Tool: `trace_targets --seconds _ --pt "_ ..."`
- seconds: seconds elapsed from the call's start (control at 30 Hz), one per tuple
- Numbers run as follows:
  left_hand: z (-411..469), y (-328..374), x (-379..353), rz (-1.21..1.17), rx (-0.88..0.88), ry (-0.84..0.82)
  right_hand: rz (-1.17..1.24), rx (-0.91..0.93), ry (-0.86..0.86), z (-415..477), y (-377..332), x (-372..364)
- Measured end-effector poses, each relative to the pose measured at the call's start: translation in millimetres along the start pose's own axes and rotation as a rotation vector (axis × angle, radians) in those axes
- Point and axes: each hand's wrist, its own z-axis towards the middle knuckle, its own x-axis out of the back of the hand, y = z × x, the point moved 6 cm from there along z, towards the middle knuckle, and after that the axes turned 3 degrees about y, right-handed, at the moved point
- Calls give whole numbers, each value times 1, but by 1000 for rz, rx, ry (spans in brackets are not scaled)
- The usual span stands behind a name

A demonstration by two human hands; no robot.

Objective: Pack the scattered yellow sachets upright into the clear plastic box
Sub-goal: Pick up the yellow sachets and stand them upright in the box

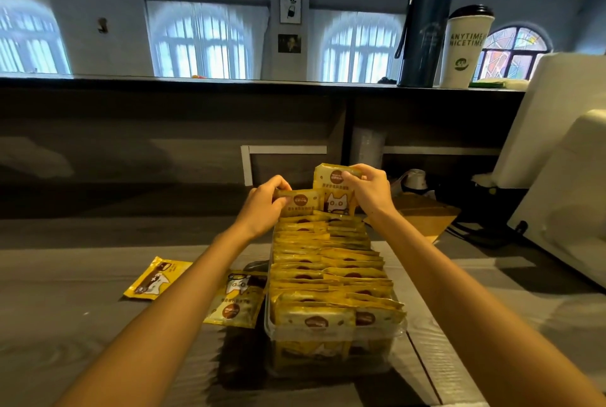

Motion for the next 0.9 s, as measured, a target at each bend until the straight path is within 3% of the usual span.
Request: trace_targets --seconds 0.2,0.37,0.57,0.8,0.9 --pt "-6 -11 -7 59 9 -41 -332 58 -94 -2 12 -6" --pt "-3 -2 -3 93 -18 -29 -393 164 -228 -5 4 -5" --pt "-2 3 -13 114 28 -52 -633 242 -303 -8 4 -11" --pt "-5 2 -10 175 140 -132 -642 150 -410 -14 7 -9" --pt "-10 7 -1 172 113 -74 -591 134 -331 -19 -2 -9"
